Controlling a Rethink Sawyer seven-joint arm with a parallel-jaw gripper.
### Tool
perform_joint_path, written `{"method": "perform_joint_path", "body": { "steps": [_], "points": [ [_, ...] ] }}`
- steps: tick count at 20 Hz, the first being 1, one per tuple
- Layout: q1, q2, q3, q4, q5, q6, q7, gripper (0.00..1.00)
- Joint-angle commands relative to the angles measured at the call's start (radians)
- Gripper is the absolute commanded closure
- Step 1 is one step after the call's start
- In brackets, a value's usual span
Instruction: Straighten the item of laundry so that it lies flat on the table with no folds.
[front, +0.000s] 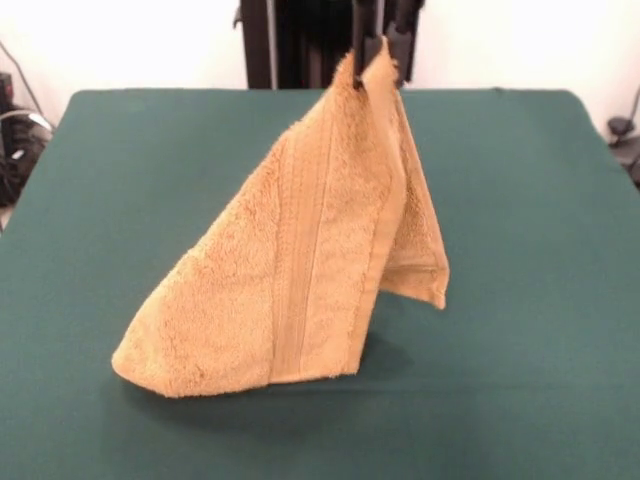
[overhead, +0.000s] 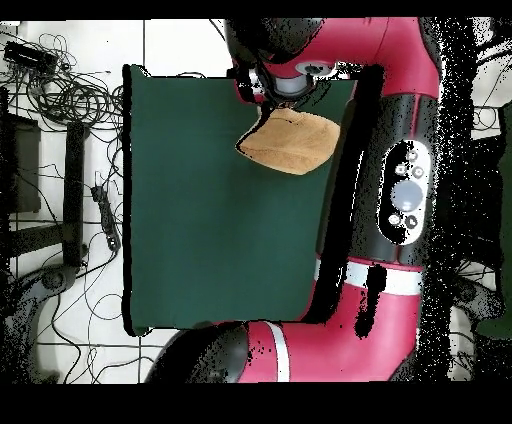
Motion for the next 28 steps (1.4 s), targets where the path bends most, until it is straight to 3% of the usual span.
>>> {"method": "perform_joint_path", "body": {
  "steps": [1, 13, 28],
  "points": [
    [0.002, -0.047, -0.005, 0.194, 0.046, -0.001, 0.158, 1.00],
    [-0.009, -0.079, -0.038, 0.219, 0.092, 0.005, 0.225, 1.00],
    [0.004, -0.063, -0.074, 0.182, 0.091, 0.056, 0.185, 1.00]
  ]
}}
